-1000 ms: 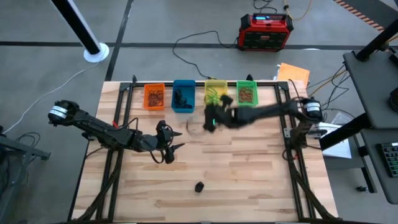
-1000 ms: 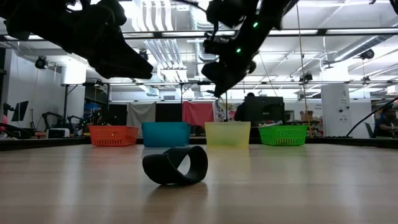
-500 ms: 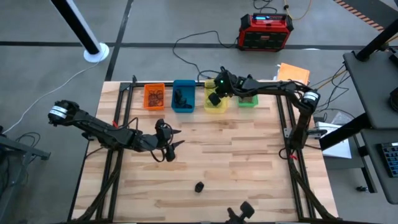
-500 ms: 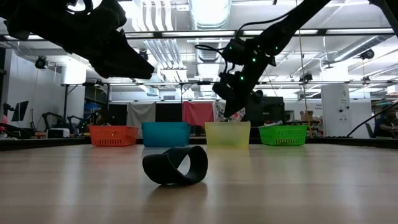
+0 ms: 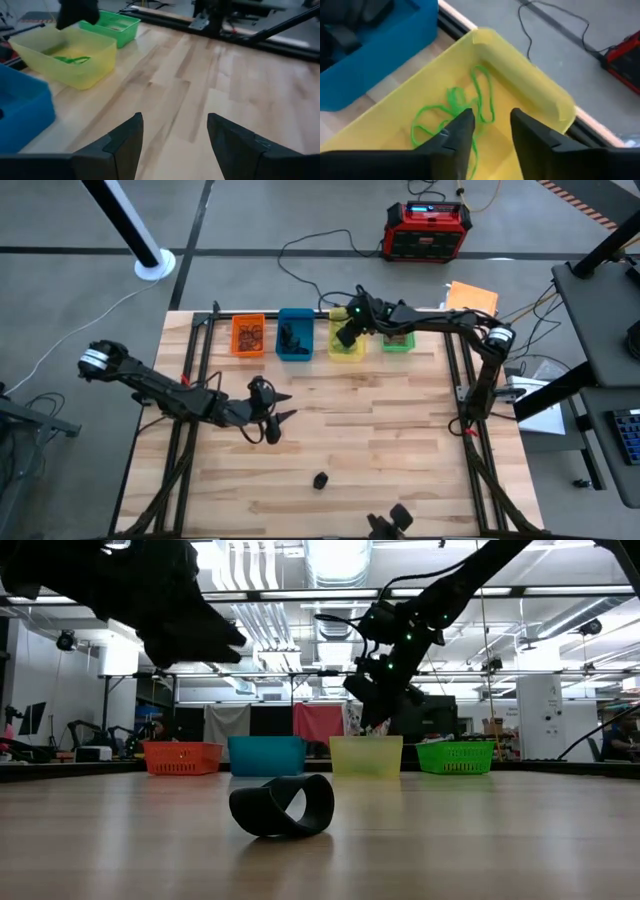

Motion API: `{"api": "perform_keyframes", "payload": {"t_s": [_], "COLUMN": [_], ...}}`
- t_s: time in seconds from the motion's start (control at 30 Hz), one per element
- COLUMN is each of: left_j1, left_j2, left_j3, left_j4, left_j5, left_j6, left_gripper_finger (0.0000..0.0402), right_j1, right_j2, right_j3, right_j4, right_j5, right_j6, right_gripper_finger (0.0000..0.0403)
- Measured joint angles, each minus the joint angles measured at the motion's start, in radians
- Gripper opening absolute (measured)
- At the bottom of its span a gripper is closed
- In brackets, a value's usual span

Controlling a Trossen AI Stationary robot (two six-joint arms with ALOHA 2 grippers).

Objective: Sort rubber bands into baskets
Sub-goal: Put the black rubber band into the blue bin

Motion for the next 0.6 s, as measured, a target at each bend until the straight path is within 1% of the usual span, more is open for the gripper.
{"api": "perform_keyframes", "payload": {"t_s": [0.13,0.27,0.37,0.43,0.6], "left_j1": [-0.05,-0.105,-0.142,-0.166,-0.217], "left_j2": [0.0,0.0,0.024,0.065,0.227], "left_j3": [0.033,0.078,0.12,0.156,0.3], "left_j4": [0.004,-0.007,-0.068,-0.141,-0.305], "left_j5": [0.0,0.0,-0.001,-0.001,-0.001], "left_j6": [-0.018,-0.051,-0.171,-0.264,-0.438], "left_gripper_finger": [0.02,0.02,0.02,0.02,0.02], "right_j1": [0.006,0.027,0.068,0.107,0.202], "right_j2": [-0.029,-0.07,-0.113,-0.138,-0.204], "right_j3": [0.0,0.0,0.0,-0.003,-0.007], "right_j4": [0.005,-0.024,-0.049,-0.072,-0.134], "right_j5": [0.006,-0.016,-0.055,-0.059,-0.058], "right_j6": [-0.009,-0.007,-0.005,-0.005,0.004], "right_gripper_finger": [0.0152,0.0176,0.0186,0.019,0.0192]}}
